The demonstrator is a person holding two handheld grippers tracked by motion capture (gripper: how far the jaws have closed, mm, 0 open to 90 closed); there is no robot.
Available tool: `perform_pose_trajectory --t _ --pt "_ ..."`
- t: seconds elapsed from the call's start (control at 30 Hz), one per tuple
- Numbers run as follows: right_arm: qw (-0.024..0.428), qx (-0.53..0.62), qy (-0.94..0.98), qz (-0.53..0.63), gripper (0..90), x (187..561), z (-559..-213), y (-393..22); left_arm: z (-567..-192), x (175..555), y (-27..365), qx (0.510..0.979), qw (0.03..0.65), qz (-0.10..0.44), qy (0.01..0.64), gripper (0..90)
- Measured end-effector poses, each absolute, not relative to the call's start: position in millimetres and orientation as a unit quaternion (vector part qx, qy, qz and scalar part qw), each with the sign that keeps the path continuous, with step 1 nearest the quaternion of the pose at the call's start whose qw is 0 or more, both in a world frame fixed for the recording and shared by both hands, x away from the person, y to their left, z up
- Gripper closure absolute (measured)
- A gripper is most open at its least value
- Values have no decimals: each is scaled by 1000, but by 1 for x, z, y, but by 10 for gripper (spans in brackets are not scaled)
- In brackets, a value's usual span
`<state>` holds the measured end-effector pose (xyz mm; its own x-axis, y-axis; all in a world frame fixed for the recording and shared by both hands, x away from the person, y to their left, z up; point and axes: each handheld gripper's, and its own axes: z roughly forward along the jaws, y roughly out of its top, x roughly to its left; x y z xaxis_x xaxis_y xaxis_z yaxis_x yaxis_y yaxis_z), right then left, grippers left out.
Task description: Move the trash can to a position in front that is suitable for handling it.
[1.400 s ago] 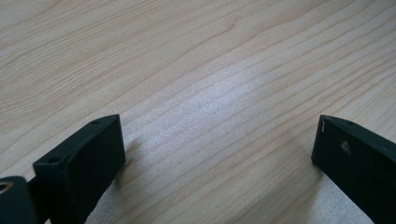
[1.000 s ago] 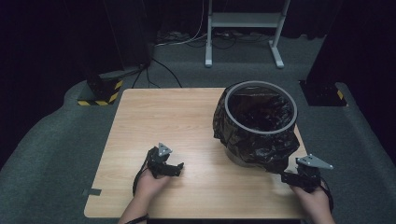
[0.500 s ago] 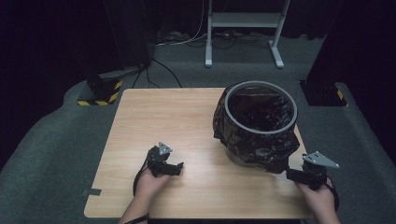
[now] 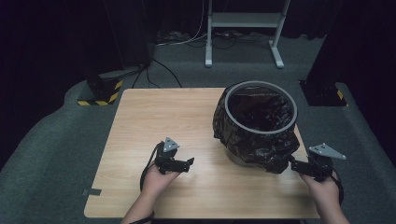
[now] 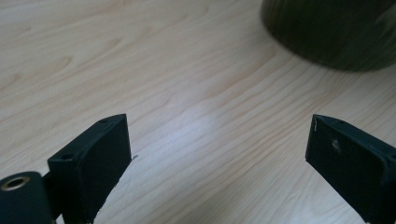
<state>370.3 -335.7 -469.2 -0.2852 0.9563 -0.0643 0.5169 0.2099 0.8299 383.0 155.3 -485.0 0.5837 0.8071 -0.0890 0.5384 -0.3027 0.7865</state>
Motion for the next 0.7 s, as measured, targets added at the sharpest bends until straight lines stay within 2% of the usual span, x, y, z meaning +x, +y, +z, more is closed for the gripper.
perform_pose_trajectory --t 0.33,0.7 --pt "321 503 708 379 138 391 -462 -337 -446 409 124 776 437 177 418 94" --pt "340 514 688 382 137 418 -458 -347 -435 447 94 765 444 204 421 90"
